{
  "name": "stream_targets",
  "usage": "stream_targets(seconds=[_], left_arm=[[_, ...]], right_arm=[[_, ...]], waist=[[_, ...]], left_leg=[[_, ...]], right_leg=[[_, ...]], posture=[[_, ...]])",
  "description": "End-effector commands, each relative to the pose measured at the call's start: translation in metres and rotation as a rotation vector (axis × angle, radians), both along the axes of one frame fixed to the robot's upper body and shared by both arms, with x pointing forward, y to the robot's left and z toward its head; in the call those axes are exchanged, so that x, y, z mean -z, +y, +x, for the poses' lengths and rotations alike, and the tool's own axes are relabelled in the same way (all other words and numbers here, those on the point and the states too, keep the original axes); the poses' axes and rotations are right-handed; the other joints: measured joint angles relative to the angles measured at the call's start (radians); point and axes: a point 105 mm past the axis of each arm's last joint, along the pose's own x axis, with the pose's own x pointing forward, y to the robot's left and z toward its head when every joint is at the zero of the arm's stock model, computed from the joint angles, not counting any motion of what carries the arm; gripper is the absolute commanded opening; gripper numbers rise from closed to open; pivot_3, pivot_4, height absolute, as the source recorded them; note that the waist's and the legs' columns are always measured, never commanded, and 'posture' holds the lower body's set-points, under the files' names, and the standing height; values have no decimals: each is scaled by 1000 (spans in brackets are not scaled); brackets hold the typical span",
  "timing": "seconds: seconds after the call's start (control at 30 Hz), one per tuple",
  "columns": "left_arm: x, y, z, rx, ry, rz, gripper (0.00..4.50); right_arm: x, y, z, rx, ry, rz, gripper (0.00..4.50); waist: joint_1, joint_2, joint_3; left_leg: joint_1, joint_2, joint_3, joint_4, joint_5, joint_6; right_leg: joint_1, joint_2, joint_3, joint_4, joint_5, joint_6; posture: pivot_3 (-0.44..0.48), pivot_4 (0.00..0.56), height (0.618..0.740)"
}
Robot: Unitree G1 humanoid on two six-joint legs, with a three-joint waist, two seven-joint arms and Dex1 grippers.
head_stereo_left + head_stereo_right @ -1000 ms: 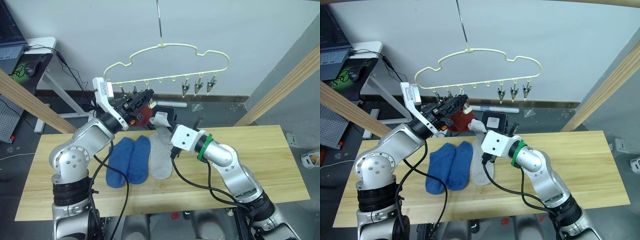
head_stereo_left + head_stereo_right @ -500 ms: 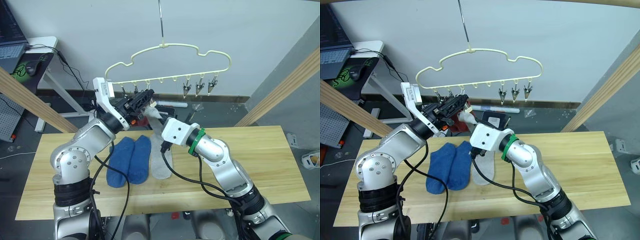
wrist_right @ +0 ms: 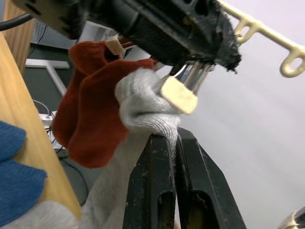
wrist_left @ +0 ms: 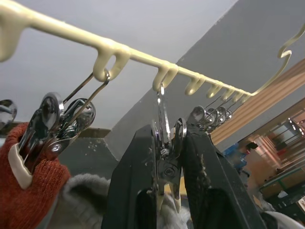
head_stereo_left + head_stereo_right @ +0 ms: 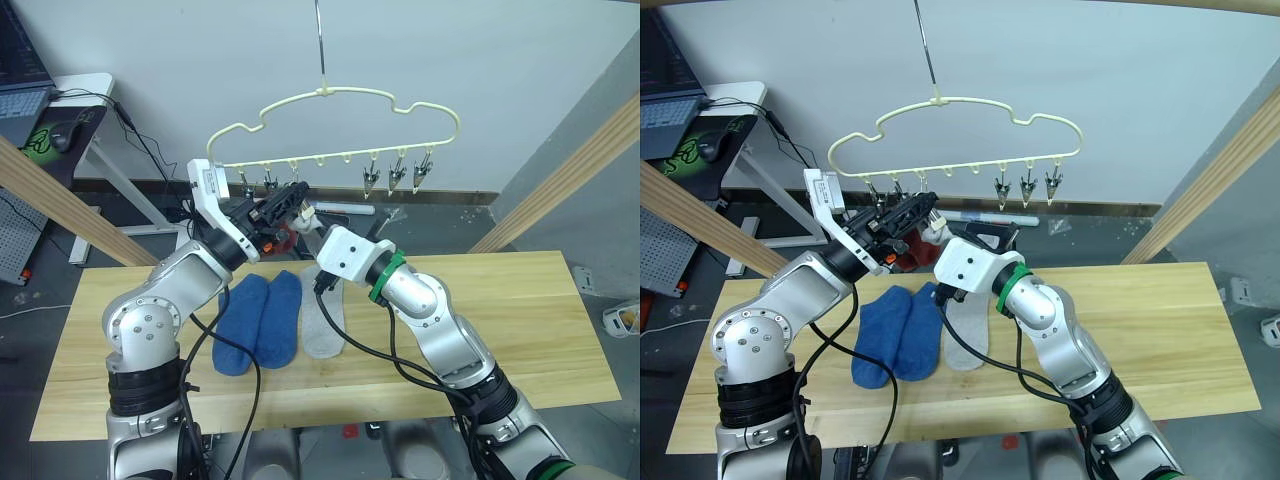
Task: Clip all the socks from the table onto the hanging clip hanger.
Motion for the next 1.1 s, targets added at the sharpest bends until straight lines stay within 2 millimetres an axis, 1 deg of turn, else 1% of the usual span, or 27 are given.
stream_targets(seconds=[0.03,0.33,0.6,0.73,0.87,1.1], left_arm=[[-9,-1,-8,16,-45,-1,423],[-9,2,-7,7,-47,4,421],[-9,2,-7,10,-54,10,421],[-10,1,-8,22,-56,10,421],[-10,1,-9,28,-57,9,421],[-12,0,-10,48,-60,6,420]], right_arm=[[-17,1,-6,-12,-63,54,0],[-15,-3,-14,-22,-42,100,0],[-12,-5,-24,-42,38,168,0],[-14,2,-29,-118,99,182,0],[-11,7,-32,-177,169,173,0],[-6,8,-27,-225,237,128,0]], waist=[[0,0,0],[0,0,0],[0,0,0],[0,0,0],[-1,0,0],[0,0,0]], left_leg=[[0,0,0,0,0,0],[0,0,0,0,0,0],[0,0,0,0,0,0],[0,0,0,0,0,0],[0,0,0,0,0,0],[0,0,0,0,-1,1]], right_leg=[[0,0,0,0,0,0],[0,0,0,0,0,0],[0,0,0,0,0,0],[0,0,0,0,0,0],[0,0,0,0,0,0],[0,0,0,0,0,0]], posture=[[-162,339,735],[-159,336,735],[-162,331,735],[-162,329,735],[-161,327,735],[-159,326,735]])
